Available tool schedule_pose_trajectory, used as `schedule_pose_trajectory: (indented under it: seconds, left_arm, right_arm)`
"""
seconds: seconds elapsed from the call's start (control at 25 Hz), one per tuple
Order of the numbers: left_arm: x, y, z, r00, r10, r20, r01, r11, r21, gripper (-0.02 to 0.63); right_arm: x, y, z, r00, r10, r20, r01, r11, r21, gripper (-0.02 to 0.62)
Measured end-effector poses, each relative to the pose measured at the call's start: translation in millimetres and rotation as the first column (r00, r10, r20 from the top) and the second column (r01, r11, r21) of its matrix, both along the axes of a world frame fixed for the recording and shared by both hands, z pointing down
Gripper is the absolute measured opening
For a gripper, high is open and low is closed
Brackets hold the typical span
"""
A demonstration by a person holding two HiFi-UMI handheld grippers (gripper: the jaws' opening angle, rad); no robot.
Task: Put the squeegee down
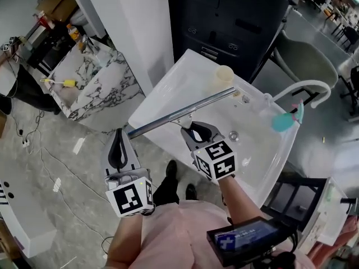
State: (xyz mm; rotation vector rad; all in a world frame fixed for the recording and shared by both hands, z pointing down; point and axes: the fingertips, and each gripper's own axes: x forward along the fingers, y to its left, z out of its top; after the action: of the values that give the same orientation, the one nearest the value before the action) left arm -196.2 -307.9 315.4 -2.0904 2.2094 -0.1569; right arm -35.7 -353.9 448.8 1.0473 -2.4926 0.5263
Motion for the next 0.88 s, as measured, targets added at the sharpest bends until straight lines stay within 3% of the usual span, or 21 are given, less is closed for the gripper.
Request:
schedule_pose_trajectory:
  seconds: [0.4, 0.88]
  left_arm:
    - [-33.5, -29.9, 42.5, 1.000, -0.017, -0.016, 0.015, 0.994, -0.109, 0.009]
    - [-56.6, -49.7, 75.6, 0.999, -0.029, -0.033, 0.023, 0.982, -0.186, 0.009]
  right_arm:
    - [-16.3, -16.9, 63.6, 0.998, -0.010, -0.066, 0.001, 0.991, -0.132, 0.110]
    - [-26.7, -36.8, 103.3, 0.994, -0.018, -0.109, -0.006, 0.976, -0.219, 0.112]
